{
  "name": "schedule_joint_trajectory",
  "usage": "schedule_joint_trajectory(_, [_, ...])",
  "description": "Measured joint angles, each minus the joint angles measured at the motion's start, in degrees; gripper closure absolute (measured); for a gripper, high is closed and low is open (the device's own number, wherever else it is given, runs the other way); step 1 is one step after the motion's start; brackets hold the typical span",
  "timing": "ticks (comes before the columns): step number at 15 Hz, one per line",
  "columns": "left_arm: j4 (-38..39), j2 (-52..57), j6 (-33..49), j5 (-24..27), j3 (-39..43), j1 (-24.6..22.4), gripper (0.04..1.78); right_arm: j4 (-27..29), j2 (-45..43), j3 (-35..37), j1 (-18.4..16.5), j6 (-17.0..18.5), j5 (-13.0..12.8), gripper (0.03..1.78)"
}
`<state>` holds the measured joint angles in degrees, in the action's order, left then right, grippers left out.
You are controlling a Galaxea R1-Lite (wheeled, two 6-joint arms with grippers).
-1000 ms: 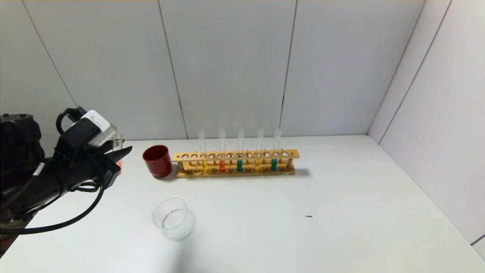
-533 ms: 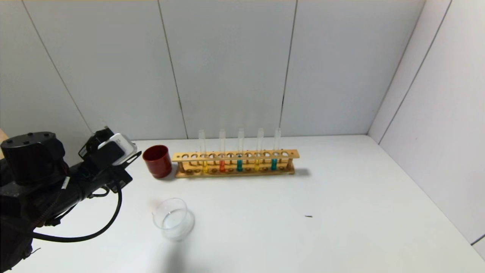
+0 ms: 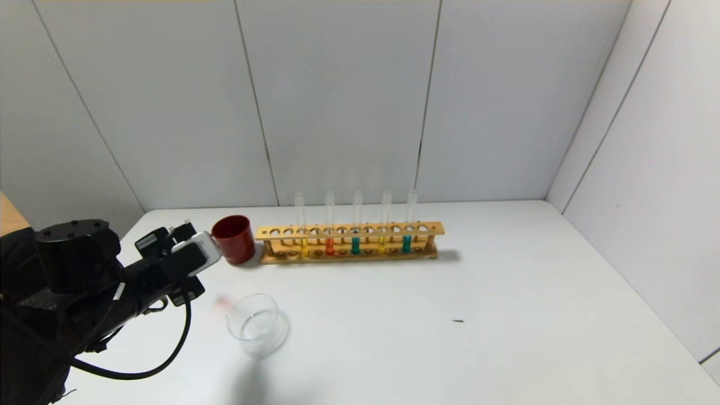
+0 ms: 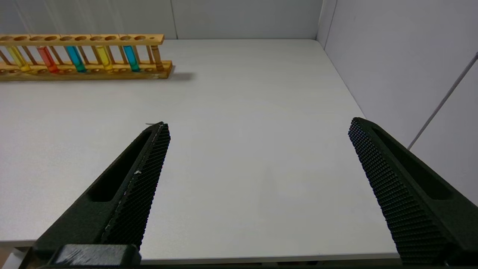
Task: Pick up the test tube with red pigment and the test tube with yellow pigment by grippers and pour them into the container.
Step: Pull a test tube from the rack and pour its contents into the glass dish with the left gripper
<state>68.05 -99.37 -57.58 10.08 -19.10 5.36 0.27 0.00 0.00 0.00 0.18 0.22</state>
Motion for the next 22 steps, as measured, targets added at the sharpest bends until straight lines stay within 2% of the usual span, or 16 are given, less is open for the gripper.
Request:
schedule_joint_trajectory(7, [13.92, -8.44, -6.31, 0.33, 4.25, 0.63, 1.50, 0.00, 0.00, 0.00, 0.00, -0.02, 0.00, 0.06])
schedule_joint_trajectory(9, [17.07, -9.81, -6.70, 2.84, 4.50, 1.24, 1.50, 0.00, 0.00, 0.00, 0.00, 0.00, 0.02, 0.06])
schedule_joint_trajectory(18, [15.32, -7.17, -15.87, 4.47, 10.01, 0.45, 1.50, 0.00, 0.00, 0.00, 0.00, 0.00, 0.00, 0.06])
schedule_joint_trajectory(22, [15.13, -8.77, -24.61, 9.01, 7.20, -2.41, 1.50, 0.00, 0.00, 0.00, 0.00, 0.00, 0.00, 0.06])
